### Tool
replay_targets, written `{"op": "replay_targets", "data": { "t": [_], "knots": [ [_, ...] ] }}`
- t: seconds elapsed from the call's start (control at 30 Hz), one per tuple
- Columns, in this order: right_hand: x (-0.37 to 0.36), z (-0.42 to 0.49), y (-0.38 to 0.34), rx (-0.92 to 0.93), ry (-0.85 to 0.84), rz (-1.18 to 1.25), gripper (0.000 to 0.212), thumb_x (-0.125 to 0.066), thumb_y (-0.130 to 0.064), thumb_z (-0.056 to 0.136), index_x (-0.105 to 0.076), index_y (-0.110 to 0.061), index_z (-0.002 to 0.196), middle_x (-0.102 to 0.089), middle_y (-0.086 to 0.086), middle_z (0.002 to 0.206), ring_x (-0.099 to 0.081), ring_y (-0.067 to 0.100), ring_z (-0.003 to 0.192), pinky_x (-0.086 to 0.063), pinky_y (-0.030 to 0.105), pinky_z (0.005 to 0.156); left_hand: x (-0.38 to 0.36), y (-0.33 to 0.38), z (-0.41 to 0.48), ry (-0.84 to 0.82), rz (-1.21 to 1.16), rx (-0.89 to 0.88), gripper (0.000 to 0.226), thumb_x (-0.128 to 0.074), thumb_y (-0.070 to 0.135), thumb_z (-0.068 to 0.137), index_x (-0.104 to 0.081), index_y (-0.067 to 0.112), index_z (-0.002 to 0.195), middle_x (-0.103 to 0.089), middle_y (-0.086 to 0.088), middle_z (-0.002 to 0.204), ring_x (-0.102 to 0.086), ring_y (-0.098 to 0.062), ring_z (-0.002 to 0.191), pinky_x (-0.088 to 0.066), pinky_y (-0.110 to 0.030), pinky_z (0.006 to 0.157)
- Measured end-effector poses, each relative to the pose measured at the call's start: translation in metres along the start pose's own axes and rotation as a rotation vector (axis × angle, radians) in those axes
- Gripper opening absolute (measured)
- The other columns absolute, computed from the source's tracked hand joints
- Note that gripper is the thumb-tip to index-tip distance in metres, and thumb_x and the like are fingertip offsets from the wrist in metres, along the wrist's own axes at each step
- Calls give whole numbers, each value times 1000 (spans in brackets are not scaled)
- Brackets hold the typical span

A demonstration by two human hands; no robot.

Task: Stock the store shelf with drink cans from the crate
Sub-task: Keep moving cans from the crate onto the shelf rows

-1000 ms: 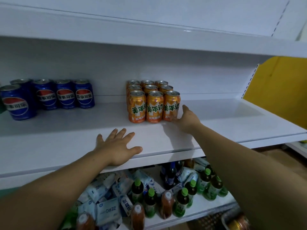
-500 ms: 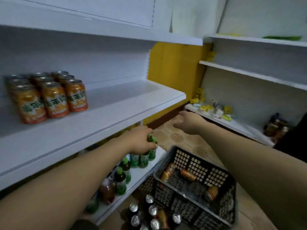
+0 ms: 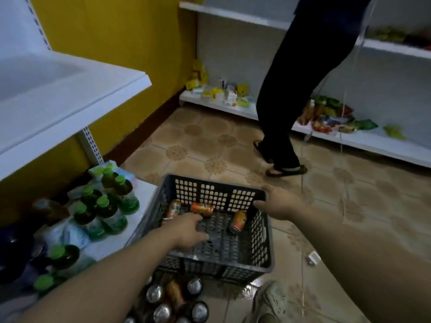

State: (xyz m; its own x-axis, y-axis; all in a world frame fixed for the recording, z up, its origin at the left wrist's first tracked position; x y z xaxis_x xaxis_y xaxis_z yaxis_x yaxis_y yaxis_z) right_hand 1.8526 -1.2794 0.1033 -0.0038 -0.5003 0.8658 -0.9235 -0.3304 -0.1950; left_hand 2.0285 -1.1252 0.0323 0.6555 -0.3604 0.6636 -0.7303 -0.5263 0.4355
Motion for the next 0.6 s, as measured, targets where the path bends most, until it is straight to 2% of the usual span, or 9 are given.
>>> {"op": "replay_targets", "data": {
  "t": [0.07, 0.17, 0.3, 0.43, 0.6],
  "knots": [
    [-25, 38, 14, -6, -50, 53, 54, -56, -39, 95, -41, -16, 141, -51, 8, 138, -51, 24, 122, -40, 27, 87, -14, 0, 50, -41, -55, 22, 75, -59, 50, 87, -28, 19, 149, -31, -3, 154, -39, -23, 135, -38, -31, 106],
    [-75, 103, 34, -35, -137, 99, 61, -52, -42, 97, -33, -11, 146, -48, 12, 141, -51, 28, 122, -42, 32, 95, -43, -8, 126, -95, -159, 92, 76, -61, 48, 86, -28, 20, 149, -37, -5, 150, -44, -23, 130, -40, -32, 105],
    [-144, 191, 60, -93, -191, 212, 64, -53, -44, 96, -30, -12, 147, -48, 13, 141, -51, 29, 121, -42, 31, 91, -84, -21, 225, -159, -236, 150, 75, -62, 49, 86, -29, 22, 148, -30, -5, 154, -37, -25, 136, -34, -34, 109],
    [-214, 265, 84, -201, -231, 395, 64, -58, -39, 93, -32, -12, 145, -53, 14, 132, -57, 28, 110, -48, 36, 90, -128, -36, 309, -199, -304, 176, 76, -66, 44, 84, -31, 23, 147, -37, -6, 151, -43, -26, 131, -38, -38, 107],
    [-289, 331, 102, -365, -228, 492, 75, -57, -41, 92, -17, -15, 150, -43, 18, 141, -50, 36, 121, -44, 45, 100, -171, -57, 379, -236, -298, 199, 75, -64, 46, 85, -30, 23, 148, -34, -5, 152, -42, -26, 132, -39, -37, 106]
  ]
}}
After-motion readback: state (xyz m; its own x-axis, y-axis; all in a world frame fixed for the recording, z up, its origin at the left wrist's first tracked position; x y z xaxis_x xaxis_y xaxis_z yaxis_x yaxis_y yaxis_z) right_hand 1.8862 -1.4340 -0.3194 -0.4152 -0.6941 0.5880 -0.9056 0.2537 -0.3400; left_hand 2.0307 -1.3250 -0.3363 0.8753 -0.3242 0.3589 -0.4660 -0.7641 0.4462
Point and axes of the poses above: each hand's wrist, its own z-axis towards the middle knuckle, its own x-axis out of the back of the hand, y = z × x, the point moved 7 cm from there along z, towards the middle knuckle
